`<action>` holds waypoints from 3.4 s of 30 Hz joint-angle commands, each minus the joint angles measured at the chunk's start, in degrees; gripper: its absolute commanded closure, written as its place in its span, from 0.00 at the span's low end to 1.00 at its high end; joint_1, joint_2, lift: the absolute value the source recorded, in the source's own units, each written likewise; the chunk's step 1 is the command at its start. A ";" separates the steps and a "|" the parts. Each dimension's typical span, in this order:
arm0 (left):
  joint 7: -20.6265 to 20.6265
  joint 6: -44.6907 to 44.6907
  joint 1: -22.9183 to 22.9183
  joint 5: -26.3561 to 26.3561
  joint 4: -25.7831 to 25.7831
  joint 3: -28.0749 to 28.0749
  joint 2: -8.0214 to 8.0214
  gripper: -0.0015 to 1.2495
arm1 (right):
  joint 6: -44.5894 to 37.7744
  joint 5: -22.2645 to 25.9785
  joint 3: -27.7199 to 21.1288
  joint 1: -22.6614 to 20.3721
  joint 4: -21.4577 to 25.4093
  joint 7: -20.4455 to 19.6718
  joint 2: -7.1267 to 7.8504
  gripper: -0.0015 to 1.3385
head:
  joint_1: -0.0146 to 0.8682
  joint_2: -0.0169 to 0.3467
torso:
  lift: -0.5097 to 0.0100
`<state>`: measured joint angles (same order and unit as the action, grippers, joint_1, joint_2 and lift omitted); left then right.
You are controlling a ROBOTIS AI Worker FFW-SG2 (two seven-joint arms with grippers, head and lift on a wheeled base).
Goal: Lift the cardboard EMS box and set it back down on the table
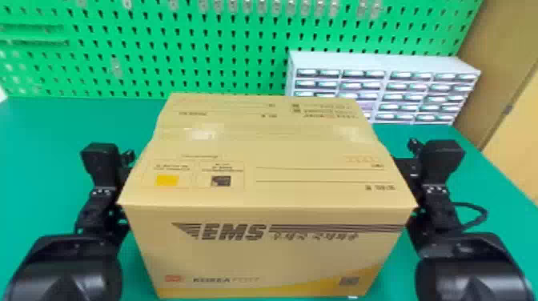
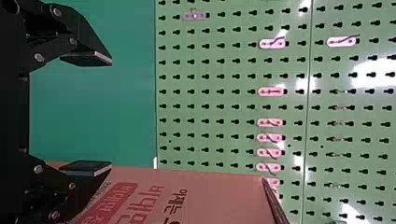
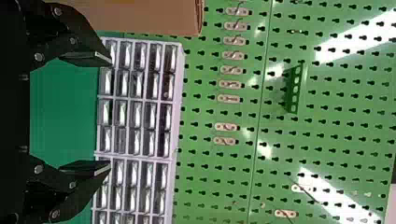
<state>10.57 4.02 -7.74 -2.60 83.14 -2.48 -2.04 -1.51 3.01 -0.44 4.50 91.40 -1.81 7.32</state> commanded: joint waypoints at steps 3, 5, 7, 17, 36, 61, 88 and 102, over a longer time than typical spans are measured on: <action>1.48 0.02 -0.34 0.14 0.62 0.20 0.02 0.37 | -0.07 0.15 0.08 0.16 0.10 -0.04 0.06 0.36 | 0.78 0.01 | 0.78; 1.48 0.02 -0.34 0.14 0.80 0.20 0.02 0.37 | 0.02 0.15 0.08 0.34 0.19 -0.04 0.06 0.36 | 0.78 0.01 | 0.78; 1.56 0.02 -0.43 0.23 1.06 0.20 0.02 0.37 | 0.02 0.15 0.08 0.51 0.27 0.05 0.06 0.36 | 0.78 0.01 | 0.78; 2.09 0.02 -2.10 0.93 2.38 -0.15 0.02 0.37 | 0.02 0.15 0.08 2.45 1.42 0.05 0.32 0.36 | 0.78 0.01 | 0.78; 2.71 0.55 -5.70 2.07 5.28 -1.56 -0.07 0.37 | 0.55 -0.37 0.26 7.28 1.94 -0.04 0.59 0.36 | 0.78 0.01 | 0.78; 2.62 0.55 -6.06 2.34 5.46 -1.73 -0.07 0.37 | 0.72 -0.37 -0.44 7.63 2.12 -0.04 0.59 0.36 | 0.78 0.01 | 0.78; 2.09 0.90 -5.70 3.57 5.46 -1.47 0.02 0.37 | 0.72 -1.52 -0.53 8.25 2.74 -0.04 -0.03 0.36 | 0.78 0.01 | 0.78; 2.09 0.90 -5.70 3.39 5.46 -1.56 -0.07 0.37 | 0.63 -1.52 -0.36 8.07 2.74 -0.04 0.06 0.36 | 0.78 0.01 | 0.78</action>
<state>12.65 4.89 -13.39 0.82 88.59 -4.00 -2.03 -0.87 1.49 -0.88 12.51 94.13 -1.82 7.37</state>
